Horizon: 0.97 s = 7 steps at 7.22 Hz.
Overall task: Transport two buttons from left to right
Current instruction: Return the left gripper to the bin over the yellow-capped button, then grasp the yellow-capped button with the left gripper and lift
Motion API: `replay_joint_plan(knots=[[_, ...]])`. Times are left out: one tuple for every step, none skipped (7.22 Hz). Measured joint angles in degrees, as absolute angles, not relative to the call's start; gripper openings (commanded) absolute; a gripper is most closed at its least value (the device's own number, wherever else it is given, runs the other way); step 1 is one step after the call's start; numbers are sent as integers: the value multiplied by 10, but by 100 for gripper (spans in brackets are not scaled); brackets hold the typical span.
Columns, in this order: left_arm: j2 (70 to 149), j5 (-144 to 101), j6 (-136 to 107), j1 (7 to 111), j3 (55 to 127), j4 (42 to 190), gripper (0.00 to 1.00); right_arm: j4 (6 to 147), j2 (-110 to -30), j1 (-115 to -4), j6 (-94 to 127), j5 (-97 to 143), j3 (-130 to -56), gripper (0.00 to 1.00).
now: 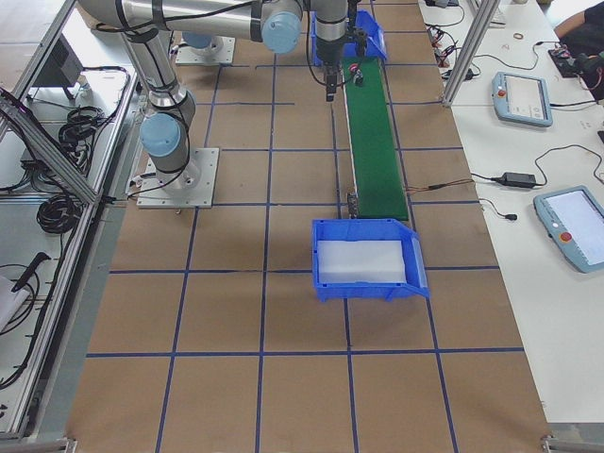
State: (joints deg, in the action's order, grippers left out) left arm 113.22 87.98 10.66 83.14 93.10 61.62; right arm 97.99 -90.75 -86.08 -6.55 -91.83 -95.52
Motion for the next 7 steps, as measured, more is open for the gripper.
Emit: replay_joint_plan(knots=[[1137,879,100,825,928,617,100,983,-907,-861,-73,-918,-955,100],[1143,879,86,820,930,617,99,985,-907,-861,-80,-919,-955,100],[1151,876,72,817,934,616,90,989,-907,-861,-84,-919,-955,100],[1161,873,67,815,934,614,76,992,-907,-861,-87,-919,-956,100],[1174,871,64,815,931,611,69,993,-907,-861,-87,-919,-956,100],[1184,869,63,815,933,609,60,994,-907,-862,-87,-919,-957,100],[1192,867,62,815,938,609,21,994,-907,-862,-87,-919,-957,100]])
